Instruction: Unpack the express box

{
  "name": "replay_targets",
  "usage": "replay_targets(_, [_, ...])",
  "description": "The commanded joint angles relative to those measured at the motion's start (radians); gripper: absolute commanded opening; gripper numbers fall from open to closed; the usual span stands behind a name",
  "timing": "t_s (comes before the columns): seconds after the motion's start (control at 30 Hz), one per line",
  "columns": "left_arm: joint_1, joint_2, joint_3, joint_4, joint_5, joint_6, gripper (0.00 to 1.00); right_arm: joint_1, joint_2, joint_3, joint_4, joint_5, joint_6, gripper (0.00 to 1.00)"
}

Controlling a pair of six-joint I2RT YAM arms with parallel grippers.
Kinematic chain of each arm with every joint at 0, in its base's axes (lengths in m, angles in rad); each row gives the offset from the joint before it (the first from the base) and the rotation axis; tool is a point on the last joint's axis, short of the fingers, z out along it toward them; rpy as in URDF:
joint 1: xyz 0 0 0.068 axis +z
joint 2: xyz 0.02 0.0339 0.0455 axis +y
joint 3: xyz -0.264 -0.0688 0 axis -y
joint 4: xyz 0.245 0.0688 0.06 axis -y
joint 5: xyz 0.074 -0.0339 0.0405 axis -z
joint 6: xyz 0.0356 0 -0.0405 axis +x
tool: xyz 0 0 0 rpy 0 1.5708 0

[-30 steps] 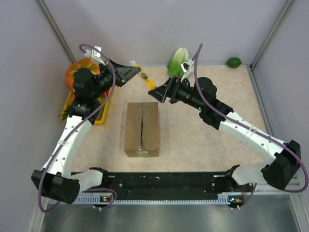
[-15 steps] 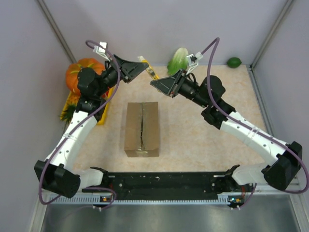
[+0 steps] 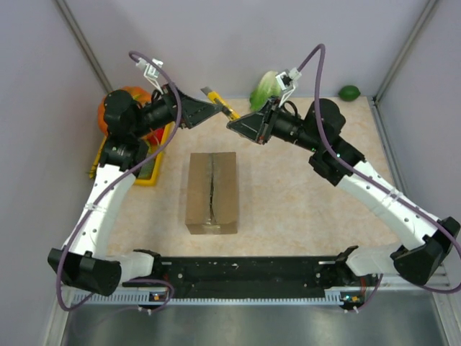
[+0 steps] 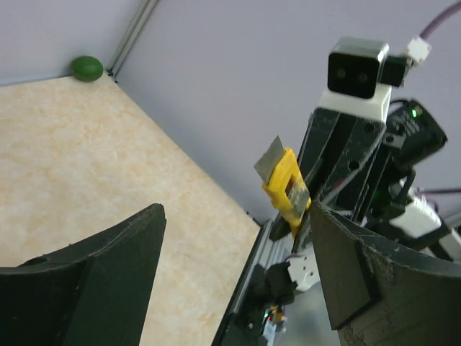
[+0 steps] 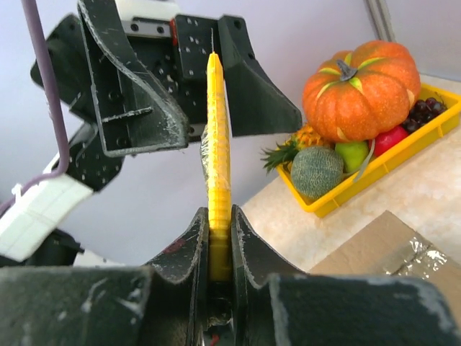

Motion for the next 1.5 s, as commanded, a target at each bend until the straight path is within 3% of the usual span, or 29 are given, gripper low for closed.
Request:
replay_targets(0.0, [0.052,-0.045,0.065,-0.068,0.22,0.212,0.85,-0.037,-0.018,0.106,-0.141,-0.218,-0.135,0.0])
replay_targets(0.1, [0.053,-0.068,0.048,-0.046,0.302,0.222,0.86,-0.037,-0.002,0.156,-0.238,-0.345,-0.201,0.0])
replay_targets(0.27, [0.053,-0.113,-0.053,0.197,0.423,0.075,0.86,-0.035,-0.01,0.152,-0.247,-0.47,-0.221,0.0])
replay_targets(0.33, [0.053,-0.116,-0.053,0.183,0.428,0.067,0.84,-0.037,-0.016,0.149,-0.27,-0.485,-0.24,0.0])
replay_targets(0.47, [0.053,-0.125,-0.049,0.209,0.469,0.013,0.72,-0.037,-0.024,0.157,-0.316,-0.49,-0.283,0.0])
replay_targets(0.9, [0.047,-0.151,-0.047,0.059,0.463,0.088,0.5,-0.037,-0.034,0.169,-0.326,-0.514,-0.32,0.0])
replay_targets(1.03, [0.046,-0.134,-0.039,0.057,0.46,0.078,0.31,-0.035,-0.03,0.17,-0.326,-0.54,-0.323,0.0])
replay_targets(1.17, [0.044,-0.121,-0.023,0.054,0.46,0.064,0.0,-0.035,-0.033,0.17,-0.323,-0.56,-0.317,0.0])
replay_targets(1.2, [0.046,-0.118,-0.023,0.054,0.46,0.061,0.0,-0.034,-0.036,0.17,-0.324,-0.546,-0.316,0.0])
replay_targets(1.3, [0.046,-0.125,-0.019,0.068,0.445,0.053,0.0,-0.035,-0.053,0.167,-0.294,-0.479,-0.301,0.48])
replay_targets(1.33, [0.044,-0.131,-0.018,0.068,0.436,0.053,0.0,-0.034,-0.062,0.143,-0.265,-0.448,-0.255,0.72])
replay_targets(1.4, [0.047,-0.142,-0.009,0.044,0.359,0.055,0.0,-0.035,-0.103,0.053,-0.07,-0.392,-0.17,0.89])
replay_targets(1.47, [0.047,-0.15,0.022,-0.004,0.255,0.044,0.0,-0.023,-0.139,-0.015,0.196,-0.364,-0.013,0.93])
